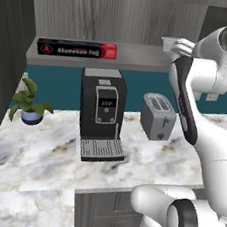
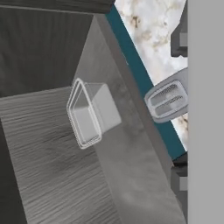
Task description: Retrieve the tupperware and aluminum foil from the cabinet and place them on the dining counter near the plate with sweet potato and fish to prepare for storing leftovers.
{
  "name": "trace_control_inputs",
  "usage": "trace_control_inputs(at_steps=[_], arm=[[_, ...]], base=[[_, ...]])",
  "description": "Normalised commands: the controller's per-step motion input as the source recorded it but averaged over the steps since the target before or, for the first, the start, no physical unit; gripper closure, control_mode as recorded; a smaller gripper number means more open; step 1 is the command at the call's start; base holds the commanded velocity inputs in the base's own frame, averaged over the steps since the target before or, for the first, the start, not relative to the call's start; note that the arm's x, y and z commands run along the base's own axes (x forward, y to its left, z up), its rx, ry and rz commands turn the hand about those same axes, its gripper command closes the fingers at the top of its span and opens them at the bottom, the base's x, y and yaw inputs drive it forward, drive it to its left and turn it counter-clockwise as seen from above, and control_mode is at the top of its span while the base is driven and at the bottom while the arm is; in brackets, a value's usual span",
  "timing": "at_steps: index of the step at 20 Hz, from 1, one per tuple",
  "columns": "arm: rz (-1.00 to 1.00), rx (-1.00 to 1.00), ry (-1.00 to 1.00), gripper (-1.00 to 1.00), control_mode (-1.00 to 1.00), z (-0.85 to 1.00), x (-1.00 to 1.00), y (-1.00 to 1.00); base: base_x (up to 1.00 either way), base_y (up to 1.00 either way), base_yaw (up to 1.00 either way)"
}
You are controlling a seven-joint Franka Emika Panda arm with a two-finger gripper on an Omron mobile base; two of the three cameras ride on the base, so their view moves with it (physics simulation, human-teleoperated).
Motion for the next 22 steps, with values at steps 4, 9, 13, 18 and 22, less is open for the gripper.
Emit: trace_control_inputs(at_steps=[4, 9, 13, 18, 22], arm=[[-0.08, 0.0, 0.01, -1.0, -1.0, 0.0, 0.21, -0.33], [-0.03, 0.04, 0.0, -1.0, -1.0, -0.01, 0.31, -0.32], [0.0, 0.05, 0.0, -1.0, -1.0, -0.12, 0.39, -0.2], [-0.02, 0.02, 0.0, -1.0, -1.0, -0.02, 0.44, -0.07], [-0.06, 0.01, -0.04, -1.0, -1.0, 0.0, 0.41, 0.0]], base=[[0.0, 0.0, 0.0], [0.0, 0.0, 0.0], [0.0, 0.0, 0.0], [0.0, 0.0, 0.0], [0.0, 0.0, 0.0]])
